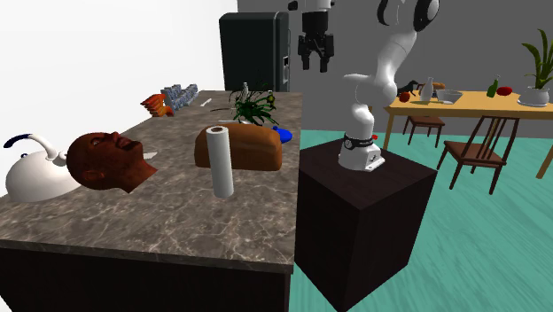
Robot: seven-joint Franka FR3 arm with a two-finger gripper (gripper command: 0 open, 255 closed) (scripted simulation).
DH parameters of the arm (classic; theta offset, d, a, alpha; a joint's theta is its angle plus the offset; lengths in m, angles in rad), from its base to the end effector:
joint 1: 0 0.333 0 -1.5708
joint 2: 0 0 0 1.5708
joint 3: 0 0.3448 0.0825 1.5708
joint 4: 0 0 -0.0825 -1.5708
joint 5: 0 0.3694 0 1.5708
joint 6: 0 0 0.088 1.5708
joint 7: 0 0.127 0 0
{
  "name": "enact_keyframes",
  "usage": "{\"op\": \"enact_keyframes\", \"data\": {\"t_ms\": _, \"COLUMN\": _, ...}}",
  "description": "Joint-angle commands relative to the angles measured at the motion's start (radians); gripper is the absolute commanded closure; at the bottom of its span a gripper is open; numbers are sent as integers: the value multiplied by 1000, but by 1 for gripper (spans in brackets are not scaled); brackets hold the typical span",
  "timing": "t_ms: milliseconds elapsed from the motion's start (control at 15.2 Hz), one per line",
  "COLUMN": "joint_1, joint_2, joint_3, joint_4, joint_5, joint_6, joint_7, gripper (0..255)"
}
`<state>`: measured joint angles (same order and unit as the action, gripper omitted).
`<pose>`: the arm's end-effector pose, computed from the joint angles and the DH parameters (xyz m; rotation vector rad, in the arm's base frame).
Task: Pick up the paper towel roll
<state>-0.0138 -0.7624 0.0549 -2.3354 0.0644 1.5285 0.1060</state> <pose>0.2730 0.0252 0.5898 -3.1148 0.1241 0.0731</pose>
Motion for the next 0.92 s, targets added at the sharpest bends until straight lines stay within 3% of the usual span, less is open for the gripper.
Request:
{"op": "enact_keyframes", "data": {"t_ms": 0, "joint_1": 0, "joint_2": 0, "joint_3": 0, "joint_4": 0, "joint_5": 0, "joint_6": 0, "joint_7": 0, "gripper": 0}}
{"op": "enact_keyframes", "data": {"t_ms": 858, "joint_1": 32, "joint_2": 441, "joint_3": -55, "joint_4": 172, "joint_5": -70, "joint_6": 320, "joint_7": -268, "gripper": 0}}
